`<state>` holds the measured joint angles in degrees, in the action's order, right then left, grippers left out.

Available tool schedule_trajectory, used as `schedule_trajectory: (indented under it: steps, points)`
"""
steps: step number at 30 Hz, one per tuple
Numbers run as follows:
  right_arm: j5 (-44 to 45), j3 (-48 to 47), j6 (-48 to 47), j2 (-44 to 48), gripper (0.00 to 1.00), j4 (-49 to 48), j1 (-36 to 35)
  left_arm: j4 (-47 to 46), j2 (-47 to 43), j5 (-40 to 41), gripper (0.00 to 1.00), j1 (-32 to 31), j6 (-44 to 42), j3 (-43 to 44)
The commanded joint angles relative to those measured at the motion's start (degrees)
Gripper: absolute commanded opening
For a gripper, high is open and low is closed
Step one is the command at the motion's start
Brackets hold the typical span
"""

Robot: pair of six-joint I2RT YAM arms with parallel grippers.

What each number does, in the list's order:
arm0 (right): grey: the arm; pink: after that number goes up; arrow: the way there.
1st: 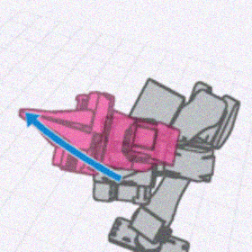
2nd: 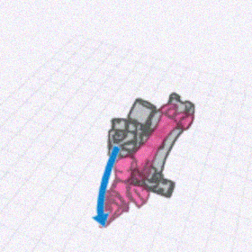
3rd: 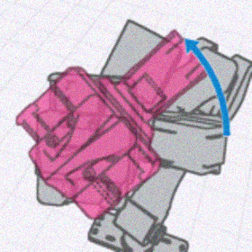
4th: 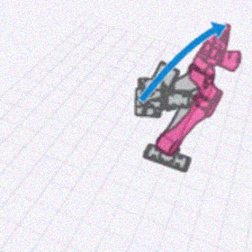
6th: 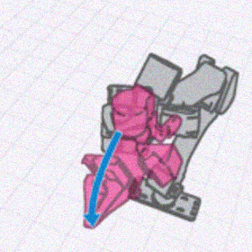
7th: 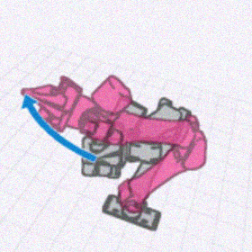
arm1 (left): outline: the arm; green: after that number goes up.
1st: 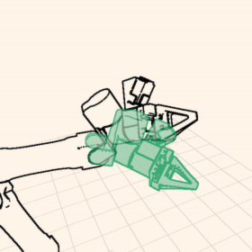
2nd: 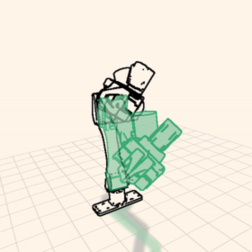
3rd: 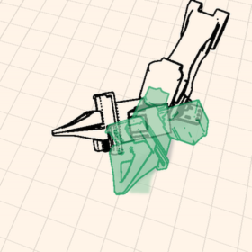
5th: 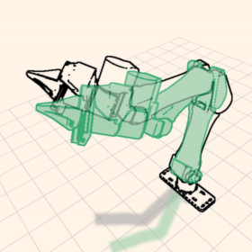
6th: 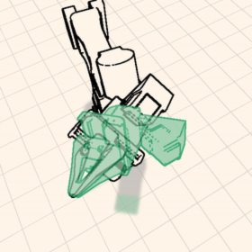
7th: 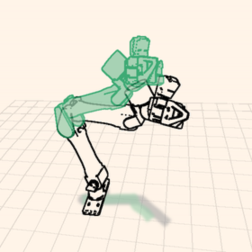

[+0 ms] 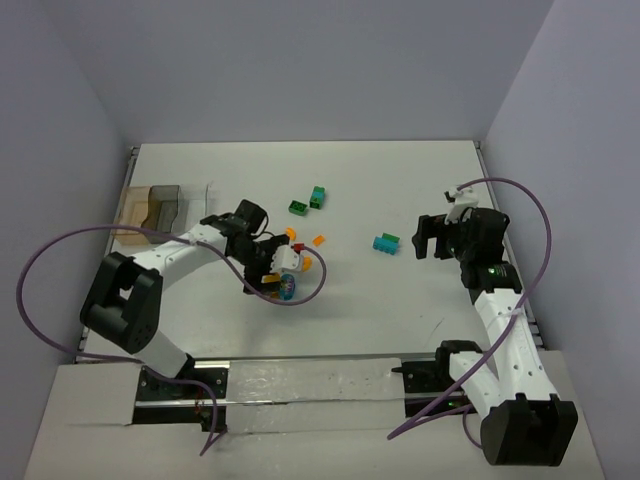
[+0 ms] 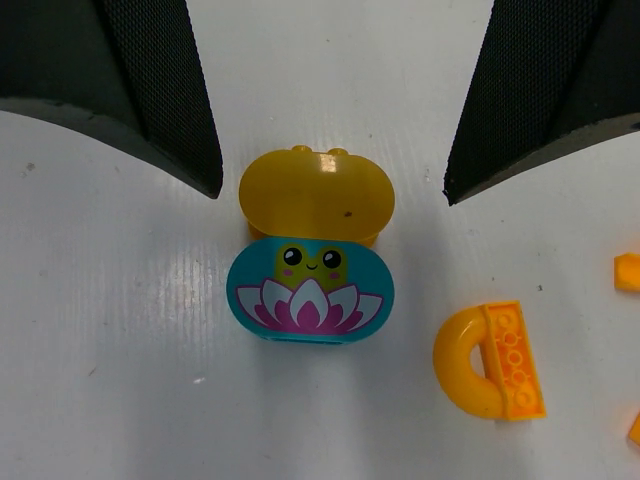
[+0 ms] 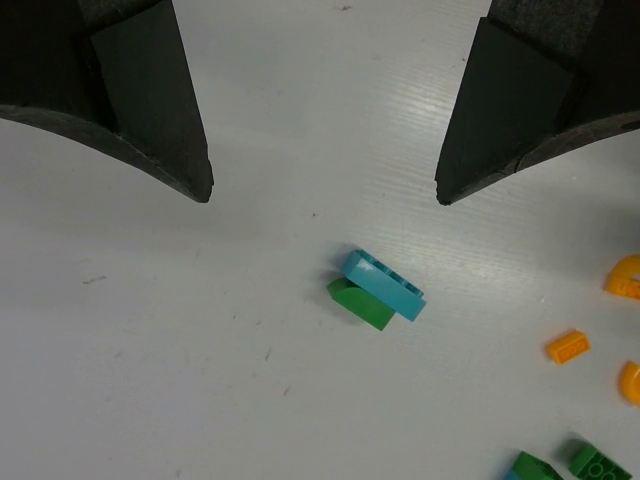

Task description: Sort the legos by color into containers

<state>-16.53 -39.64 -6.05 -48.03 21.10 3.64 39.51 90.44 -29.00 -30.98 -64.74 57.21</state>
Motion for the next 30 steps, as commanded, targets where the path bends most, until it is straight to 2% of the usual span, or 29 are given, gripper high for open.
schedule_trajectory:
  steps: [1, 22, 30]
  points:
    - [0.3, -0.8, -0.6, -0.3, 1.00, -0.8, 0.2, -3.3, 1.7, 0.8, 0.99, -0.3, 0.2, -0.7]
    - [-0.2, -1.1, -0.4, -0.4, 1.00, -0.5, 0.3, -10.7, 2.3, 2.2, 0.99, -0.6, 2.9, -5.7]
    - [-1.0, -1.3, -0.4, -1.0, 1.00, -0.3, 0.2, -12.0, 2.0, 2.7, 0.94, -1.0, 2.4, -6.3]
